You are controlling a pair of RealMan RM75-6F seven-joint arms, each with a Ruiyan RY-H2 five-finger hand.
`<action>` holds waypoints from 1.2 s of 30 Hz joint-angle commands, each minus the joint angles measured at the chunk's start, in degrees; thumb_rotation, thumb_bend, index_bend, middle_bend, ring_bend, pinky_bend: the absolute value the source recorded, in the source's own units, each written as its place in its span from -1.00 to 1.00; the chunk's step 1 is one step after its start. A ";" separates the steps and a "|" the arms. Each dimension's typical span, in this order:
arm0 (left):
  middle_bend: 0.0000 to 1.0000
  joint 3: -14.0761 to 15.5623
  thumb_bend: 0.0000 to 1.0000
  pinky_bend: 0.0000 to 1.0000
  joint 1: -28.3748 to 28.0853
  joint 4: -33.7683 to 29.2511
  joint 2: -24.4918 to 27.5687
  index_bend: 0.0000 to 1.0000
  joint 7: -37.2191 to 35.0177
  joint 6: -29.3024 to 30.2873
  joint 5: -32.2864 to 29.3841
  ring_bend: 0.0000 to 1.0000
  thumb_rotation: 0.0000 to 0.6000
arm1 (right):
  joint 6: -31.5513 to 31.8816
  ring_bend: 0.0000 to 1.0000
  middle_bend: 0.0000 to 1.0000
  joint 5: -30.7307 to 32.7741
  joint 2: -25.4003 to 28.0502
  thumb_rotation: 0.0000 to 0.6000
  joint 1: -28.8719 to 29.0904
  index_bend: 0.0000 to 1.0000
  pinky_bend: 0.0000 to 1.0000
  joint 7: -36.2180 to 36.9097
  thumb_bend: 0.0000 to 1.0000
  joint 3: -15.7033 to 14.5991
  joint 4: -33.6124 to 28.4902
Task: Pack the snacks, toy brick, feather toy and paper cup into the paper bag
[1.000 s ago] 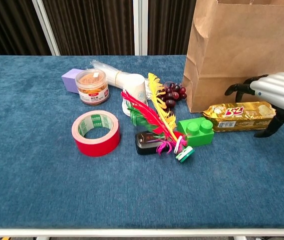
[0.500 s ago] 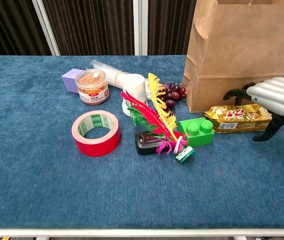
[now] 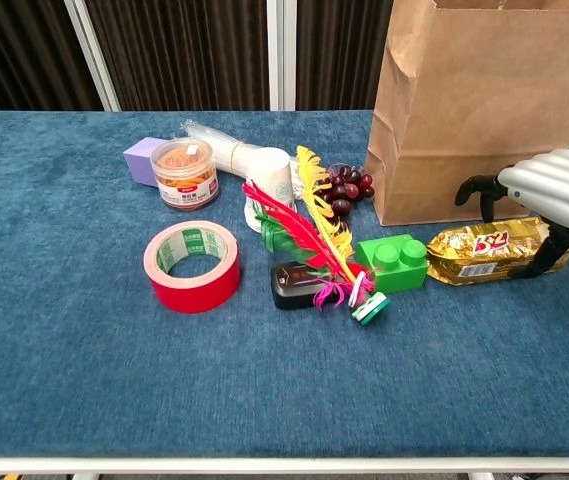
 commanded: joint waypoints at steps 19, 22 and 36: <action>-0.83 -0.01 -0.48 -0.67 -0.18 -0.07 0.14 -0.75 -0.11 -0.25 -0.02 -0.95 1.00 | -0.48 0.10 0.25 1.16 -1.48 1.00 0.13 0.38 0.27 -3.25 -0.69 -0.39 1.27; -0.83 -0.02 -0.48 -0.67 -0.17 -0.18 0.13 -0.75 -0.07 -0.09 0.06 -0.95 1.00 | 1.42 0.21 0.35 -0.67 -1.13 1.00 -0.25 0.51 0.39 -1.96 -0.61 -0.32 0.62; -0.83 -0.17 -0.48 -0.67 -0.35 -1.29 0.33 -0.75 0.46 0.47 0.38 -0.95 1.00 | 10.77 0.24 0.37 -11.06 9.34 1.00 1.92 0.57 0.42 -3.18 -0.58 5.78 -23.33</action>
